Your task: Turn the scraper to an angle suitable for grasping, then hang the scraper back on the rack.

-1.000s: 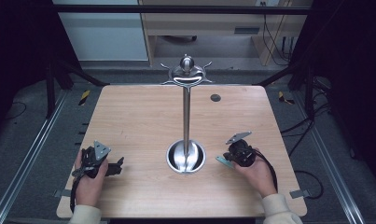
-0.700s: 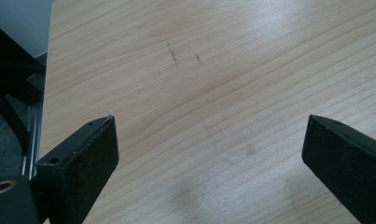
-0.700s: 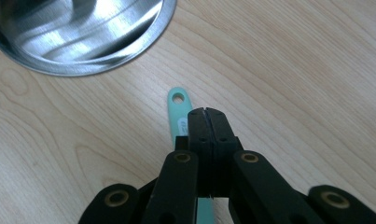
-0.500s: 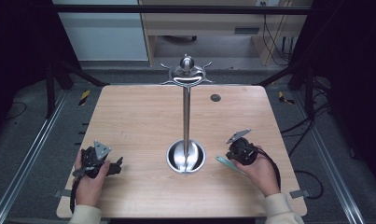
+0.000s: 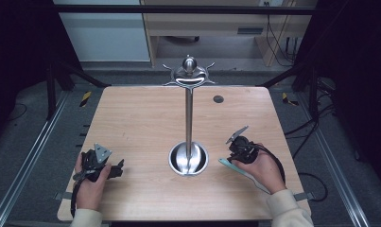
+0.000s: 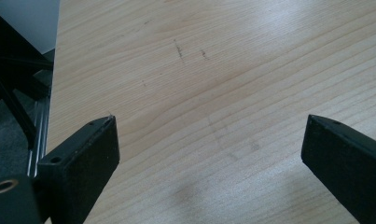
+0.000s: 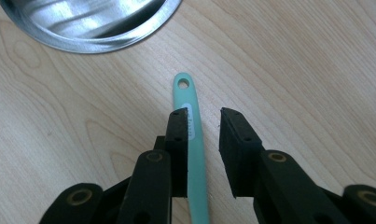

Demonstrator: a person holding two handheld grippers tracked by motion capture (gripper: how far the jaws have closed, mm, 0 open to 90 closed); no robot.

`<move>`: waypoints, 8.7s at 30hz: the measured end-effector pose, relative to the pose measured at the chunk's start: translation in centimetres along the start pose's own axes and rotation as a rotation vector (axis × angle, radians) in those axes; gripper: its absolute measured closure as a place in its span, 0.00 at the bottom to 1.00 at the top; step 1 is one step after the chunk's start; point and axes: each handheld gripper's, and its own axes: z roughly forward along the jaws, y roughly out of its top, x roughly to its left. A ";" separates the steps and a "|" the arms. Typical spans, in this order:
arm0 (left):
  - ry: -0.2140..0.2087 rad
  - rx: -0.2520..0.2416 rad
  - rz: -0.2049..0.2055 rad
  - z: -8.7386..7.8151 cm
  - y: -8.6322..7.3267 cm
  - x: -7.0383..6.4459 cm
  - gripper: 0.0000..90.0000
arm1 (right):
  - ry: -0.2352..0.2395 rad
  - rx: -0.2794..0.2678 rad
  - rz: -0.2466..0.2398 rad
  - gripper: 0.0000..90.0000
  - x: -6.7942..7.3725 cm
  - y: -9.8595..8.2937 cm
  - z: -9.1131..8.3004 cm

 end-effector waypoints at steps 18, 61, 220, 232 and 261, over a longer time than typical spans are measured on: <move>-0.018 -0.024 -0.016 -0.1 0.3 0.2 0.04 | 0.052 0.078 -0.018 0.77 -0.3 0.8 0.4; -0.026 -0.030 -0.021 -0.1 0.3 0.4 0.04 | 0.080 0.257 -0.053 0.77 -0.4 2.2 3.2; -0.046 0.000 -0.010 0.2 -0.2 -0.3 0.04 | 0.106 -0.894 0.051 0.83 1.6 2.9 -18.5; -0.046 0.004 -0.004 0.3 -0.2 -0.4 0.04 | 0.138 -0.932 0.029 0.83 2.3 3.3 -19.2; -0.031 -0.008 -0.006 0.0 0.0 0.0 0.04 | 0.121 -0.929 -0.025 0.83 2.1 5.1 -22.1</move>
